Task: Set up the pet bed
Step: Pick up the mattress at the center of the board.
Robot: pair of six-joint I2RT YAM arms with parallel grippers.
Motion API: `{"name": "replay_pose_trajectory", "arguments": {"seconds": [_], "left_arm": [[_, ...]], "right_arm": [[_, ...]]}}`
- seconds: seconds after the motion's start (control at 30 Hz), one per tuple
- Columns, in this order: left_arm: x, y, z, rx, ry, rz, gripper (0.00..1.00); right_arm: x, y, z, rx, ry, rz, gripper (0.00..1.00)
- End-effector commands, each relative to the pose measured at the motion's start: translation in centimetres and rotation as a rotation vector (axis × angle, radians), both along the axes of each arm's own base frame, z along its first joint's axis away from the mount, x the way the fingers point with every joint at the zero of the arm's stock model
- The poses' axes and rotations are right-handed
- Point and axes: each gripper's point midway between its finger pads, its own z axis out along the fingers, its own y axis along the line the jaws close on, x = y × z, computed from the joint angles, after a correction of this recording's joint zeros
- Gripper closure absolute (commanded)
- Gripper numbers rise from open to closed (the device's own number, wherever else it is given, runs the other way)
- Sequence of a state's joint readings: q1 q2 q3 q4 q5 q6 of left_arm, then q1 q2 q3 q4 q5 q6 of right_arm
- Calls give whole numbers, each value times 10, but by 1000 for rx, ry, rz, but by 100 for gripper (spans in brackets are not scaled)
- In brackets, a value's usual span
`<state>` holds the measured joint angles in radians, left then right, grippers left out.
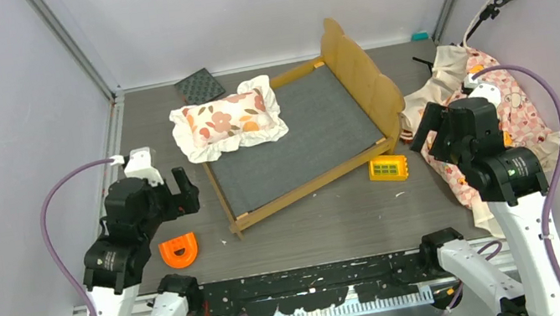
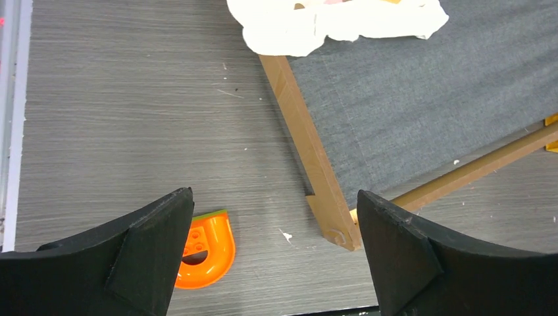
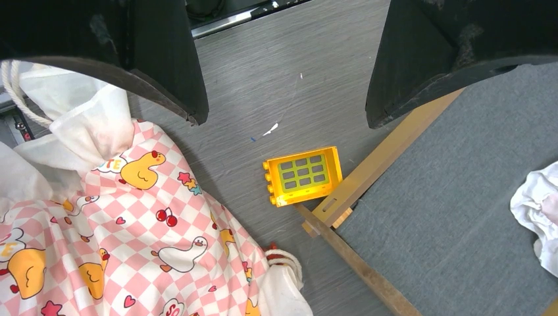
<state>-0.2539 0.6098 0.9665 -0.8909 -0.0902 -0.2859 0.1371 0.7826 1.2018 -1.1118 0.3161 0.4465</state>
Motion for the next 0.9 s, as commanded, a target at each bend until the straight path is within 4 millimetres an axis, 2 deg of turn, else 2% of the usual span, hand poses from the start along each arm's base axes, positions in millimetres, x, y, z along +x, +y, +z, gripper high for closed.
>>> {"name": "replay_pose_trajectory", "arguments": {"seconds": [0.0,0.13,0.27,0.33,0.43,0.53,0.67,0.87], "left_arm": [[5,10,8,18,-34,57,2],[8,9,18,-3,-77,69,0],[20,10,61,-58,-217,108,0],[29,4,83,-95,-295,88,0],[47,-1,94,-136,-328,108,0],[73,-4,80,-135,-244,151,0],[116,-17,57,-210,-168,132,0],[160,6,11,-271,-101,231,1]], "right_arm": [[2,0,5,-3,-22,3,7],[3,1,7,0,-27,8,7],[2,3,6,8,-31,19,6],[2,4,7,12,-32,23,6],[-1,4,9,16,-43,26,6],[-4,5,10,24,-53,29,5],[-8,7,10,39,-49,36,5],[-12,16,10,85,-52,62,5]]}}
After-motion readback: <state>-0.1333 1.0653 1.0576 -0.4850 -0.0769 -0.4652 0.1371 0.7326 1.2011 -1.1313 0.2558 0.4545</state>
